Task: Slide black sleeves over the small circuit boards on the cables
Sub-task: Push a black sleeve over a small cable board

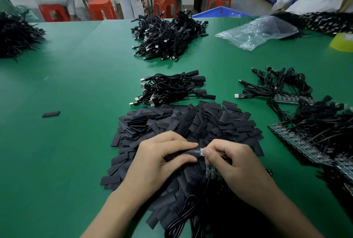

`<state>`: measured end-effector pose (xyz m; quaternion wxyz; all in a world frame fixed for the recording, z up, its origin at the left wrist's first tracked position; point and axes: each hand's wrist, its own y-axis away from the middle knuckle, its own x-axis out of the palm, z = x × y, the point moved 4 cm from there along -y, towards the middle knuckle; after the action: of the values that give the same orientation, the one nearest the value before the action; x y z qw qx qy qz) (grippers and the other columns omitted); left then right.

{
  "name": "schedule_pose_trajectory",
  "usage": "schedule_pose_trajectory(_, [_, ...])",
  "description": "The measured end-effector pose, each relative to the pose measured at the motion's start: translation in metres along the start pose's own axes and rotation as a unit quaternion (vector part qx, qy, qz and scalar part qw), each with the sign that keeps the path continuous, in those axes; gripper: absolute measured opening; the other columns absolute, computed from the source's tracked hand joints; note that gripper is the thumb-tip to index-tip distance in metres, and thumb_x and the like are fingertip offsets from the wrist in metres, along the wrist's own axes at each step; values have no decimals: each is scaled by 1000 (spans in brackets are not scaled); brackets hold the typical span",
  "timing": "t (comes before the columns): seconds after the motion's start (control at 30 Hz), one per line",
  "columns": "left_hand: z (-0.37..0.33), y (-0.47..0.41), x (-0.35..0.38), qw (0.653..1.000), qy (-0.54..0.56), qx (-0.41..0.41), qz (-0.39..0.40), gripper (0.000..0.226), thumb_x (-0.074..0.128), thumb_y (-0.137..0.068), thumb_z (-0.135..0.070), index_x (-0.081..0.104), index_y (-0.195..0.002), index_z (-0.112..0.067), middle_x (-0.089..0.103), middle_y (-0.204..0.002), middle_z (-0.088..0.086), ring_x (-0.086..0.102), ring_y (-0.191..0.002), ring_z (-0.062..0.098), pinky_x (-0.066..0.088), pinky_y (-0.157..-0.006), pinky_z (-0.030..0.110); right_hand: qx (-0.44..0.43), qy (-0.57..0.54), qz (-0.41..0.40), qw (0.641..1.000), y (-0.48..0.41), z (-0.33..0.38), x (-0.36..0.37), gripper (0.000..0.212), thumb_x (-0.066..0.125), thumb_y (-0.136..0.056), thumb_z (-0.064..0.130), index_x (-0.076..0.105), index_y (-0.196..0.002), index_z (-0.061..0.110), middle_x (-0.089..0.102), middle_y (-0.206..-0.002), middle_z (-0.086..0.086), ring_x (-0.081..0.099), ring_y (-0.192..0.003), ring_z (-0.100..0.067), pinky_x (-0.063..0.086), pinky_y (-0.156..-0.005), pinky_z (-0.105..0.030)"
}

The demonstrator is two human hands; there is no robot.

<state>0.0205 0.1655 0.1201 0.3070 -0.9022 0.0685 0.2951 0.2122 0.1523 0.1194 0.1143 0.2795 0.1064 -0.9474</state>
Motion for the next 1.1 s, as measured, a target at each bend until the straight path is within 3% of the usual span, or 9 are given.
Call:
schedule_pose_trajectory(0.17, [1,2,3,999,14,6,35,26,82,-86,-26,80,-111,-19,72,-100,-10,69,-92,6,54,-81,23,-2,-5,20,1000,-2,-5,1,28,57,-103,36,63,-77,27,46,-55,8,39,-50,-5,28,-52,-21])
schedule_pose_trajectory(0.37, [1,1,1,1000,14,-8,-11,21,83,-85,-20,81,-106,-17,73,-96,-8,69,-89,7,53,-79,21,3,-87,-5,996,-4,-6,-2,10,65,-100,21,65,-93,29,54,-66,7,51,-61,-2,41,-63,-13])
schedule_pose_trajectory(0.53, [0,3,3,999,26,-9,-22,20,83,-85,-20,81,-105,-16,73,-96,-8,69,-88,9,55,-74,28,9,-84,-22,996,-4,-9,-5,12,70,-97,21,66,-92,31,62,-74,1,59,-67,-12,48,-66,-32])
schedule_pose_trajectory(0.7, [-2,5,6,999,25,3,-21,19,82,-87,-18,80,-106,-15,72,-98,-9,69,-92,7,55,-78,22,8,-84,-20,996,-3,-9,-3,14,72,-95,20,66,-90,32,64,-74,0,60,-68,-23,47,-64,-35])
schedule_pose_trajectory(0.8, [-3,5,7,1000,16,11,-20,19,81,-89,-19,80,-107,-15,72,-101,-8,69,-94,5,52,-82,16,11,-92,-20,995,-3,-9,-3,15,72,-94,19,66,-89,32,63,-73,-1,59,-68,-24,47,-64,-34])
schedule_pose_trajectory(1.1, [-3,5,5,999,13,24,-32,17,77,-91,-19,79,-107,-13,72,-103,-8,69,-96,6,52,-84,18,21,-101,-22,994,-4,-7,-5,17,73,-93,20,69,-87,35,63,-72,-2,60,-69,-22,46,-63,-24])
